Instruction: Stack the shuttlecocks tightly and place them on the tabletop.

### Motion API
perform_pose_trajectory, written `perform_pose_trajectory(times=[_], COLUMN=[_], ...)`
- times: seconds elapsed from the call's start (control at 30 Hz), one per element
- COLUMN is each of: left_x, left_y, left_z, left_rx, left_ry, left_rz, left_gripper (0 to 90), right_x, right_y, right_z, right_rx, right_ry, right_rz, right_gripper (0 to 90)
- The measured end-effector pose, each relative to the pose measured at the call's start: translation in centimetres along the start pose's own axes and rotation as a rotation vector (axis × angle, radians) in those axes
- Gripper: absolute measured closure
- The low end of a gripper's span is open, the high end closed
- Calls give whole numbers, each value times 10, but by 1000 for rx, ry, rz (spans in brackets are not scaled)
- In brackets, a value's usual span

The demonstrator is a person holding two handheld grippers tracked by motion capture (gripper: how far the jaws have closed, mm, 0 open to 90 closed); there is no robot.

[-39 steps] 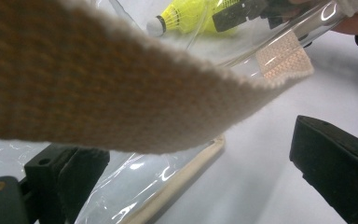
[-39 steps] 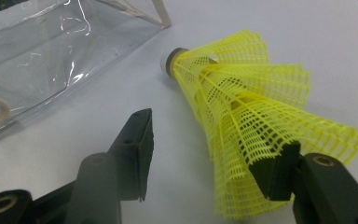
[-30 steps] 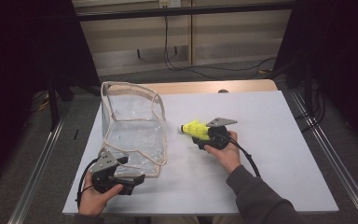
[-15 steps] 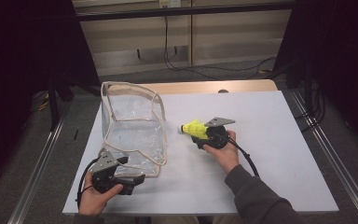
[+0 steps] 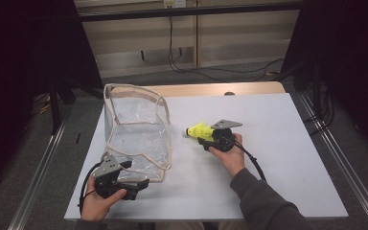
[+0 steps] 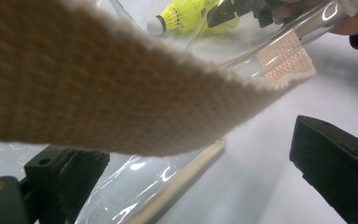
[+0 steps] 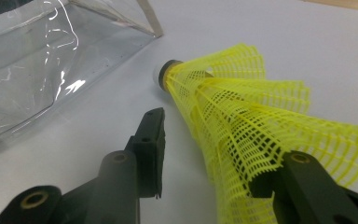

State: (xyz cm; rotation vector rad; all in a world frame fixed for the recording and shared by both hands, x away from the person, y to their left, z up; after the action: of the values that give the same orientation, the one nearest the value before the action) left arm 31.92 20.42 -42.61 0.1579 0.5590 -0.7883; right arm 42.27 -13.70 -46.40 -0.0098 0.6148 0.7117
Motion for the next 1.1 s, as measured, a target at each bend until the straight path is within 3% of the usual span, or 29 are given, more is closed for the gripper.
perform_pose_trajectory(times=[0.23,0.37,0.6,0.87,1.0,1.1], left_x=[0,0,1,0,0,0], left_y=[0,0,0,1,1,1], left_z=[0,0,0,0,0,0], left_rx=[-1,-2,-3,-5,-4,-2], left_ry=[0,-1,-6,-7,-6,-7], left_rz=[1,0,-2,-4,-3,-3], left_gripper=[46,47,47,50,52,52], right_x=[2,4,9,13,14,14], right_y=[-1,-2,-2,-4,-6,-5], right_z=[0,0,2,4,4,6], right_rx=[8,-7,-36,-14,-22,-55], right_ry=[-5,-1,23,25,33,45], right_rz=[-30,-50,-82,-89,-85,-88], right_gripper=[529,584,589,673,745,778])
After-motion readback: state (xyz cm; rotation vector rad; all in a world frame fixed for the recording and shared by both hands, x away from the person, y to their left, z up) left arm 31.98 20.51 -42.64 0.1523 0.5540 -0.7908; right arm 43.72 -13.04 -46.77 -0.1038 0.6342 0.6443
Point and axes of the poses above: each handheld gripper's, and its own axes: x roughly forward along the jaws, z roughly out of its top, y roughly to its left, the point moved 2 cm from there along x, roughly forward along the jaws, and after that the axes turned 7 degrees about z, right-handed, at the moved point
